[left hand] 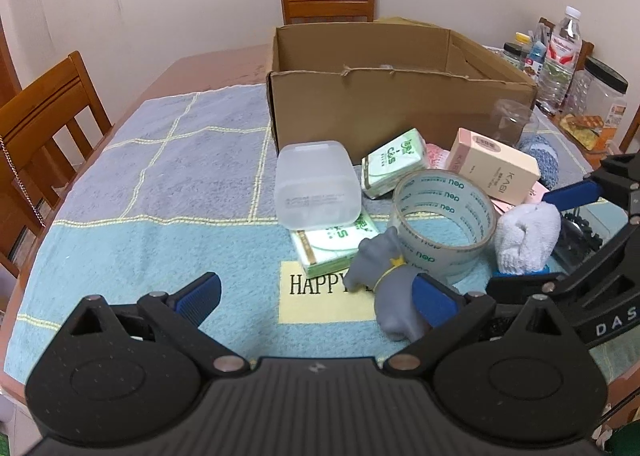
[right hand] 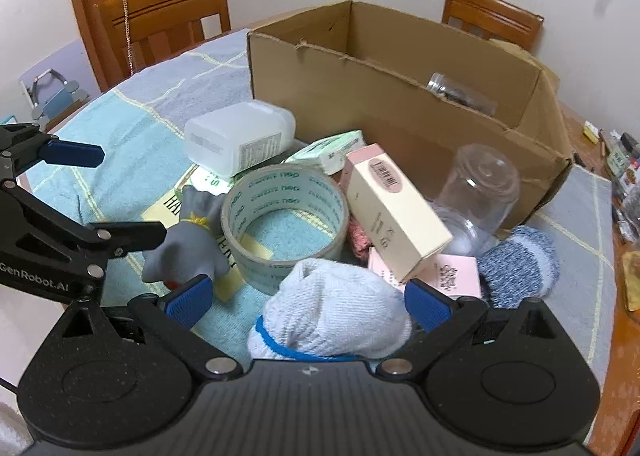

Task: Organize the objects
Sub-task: 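Move the left tool to the grey cat plush while the right tool approaches the white glove, then grasp the grey cat plush with the left tool while the right tool grasps the white knit glove, then carry the cat plush and glove into the cardboard box and open both tools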

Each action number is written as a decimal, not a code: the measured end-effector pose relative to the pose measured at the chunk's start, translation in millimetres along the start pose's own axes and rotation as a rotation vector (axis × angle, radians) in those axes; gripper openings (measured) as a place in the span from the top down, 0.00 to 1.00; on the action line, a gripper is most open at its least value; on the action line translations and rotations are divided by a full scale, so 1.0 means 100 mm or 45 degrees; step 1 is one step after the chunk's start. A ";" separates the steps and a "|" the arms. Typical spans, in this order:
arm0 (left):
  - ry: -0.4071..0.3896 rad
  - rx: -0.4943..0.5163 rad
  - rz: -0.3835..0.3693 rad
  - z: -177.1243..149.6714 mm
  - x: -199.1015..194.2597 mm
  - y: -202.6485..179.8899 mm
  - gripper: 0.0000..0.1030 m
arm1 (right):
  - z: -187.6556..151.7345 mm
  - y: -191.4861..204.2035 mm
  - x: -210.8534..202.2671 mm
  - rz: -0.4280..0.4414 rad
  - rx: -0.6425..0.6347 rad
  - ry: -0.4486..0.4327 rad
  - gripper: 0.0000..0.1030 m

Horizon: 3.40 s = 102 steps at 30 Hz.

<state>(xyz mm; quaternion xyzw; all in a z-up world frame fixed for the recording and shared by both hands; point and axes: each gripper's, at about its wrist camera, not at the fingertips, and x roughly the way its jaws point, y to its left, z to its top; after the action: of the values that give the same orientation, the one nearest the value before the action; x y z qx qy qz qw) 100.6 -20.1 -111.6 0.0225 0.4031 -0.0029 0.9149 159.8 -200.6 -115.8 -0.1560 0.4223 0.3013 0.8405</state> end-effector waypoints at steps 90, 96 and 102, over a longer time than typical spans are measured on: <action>0.073 0.439 -0.517 0.22 0.21 0.08 0.29 | -0.19 -0.20 0.22 -0.256 0.366 0.145 0.27; 0.098 0.451 -0.470 0.37 0.10 0.03 0.29 | -0.11 -0.18 0.07 -0.257 0.326 0.171 0.29; 0.064 0.412 -0.459 0.61 -0.04 0.11 0.29 | 0.04 -0.16 -0.18 -0.236 0.324 0.169 0.29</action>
<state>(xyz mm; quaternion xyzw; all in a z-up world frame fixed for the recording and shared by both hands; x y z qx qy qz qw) 143.1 -12.1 -67.1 0.0966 0.4176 -0.2301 0.8737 163.6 -217.6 -98.5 -0.1060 0.4954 0.1556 0.8480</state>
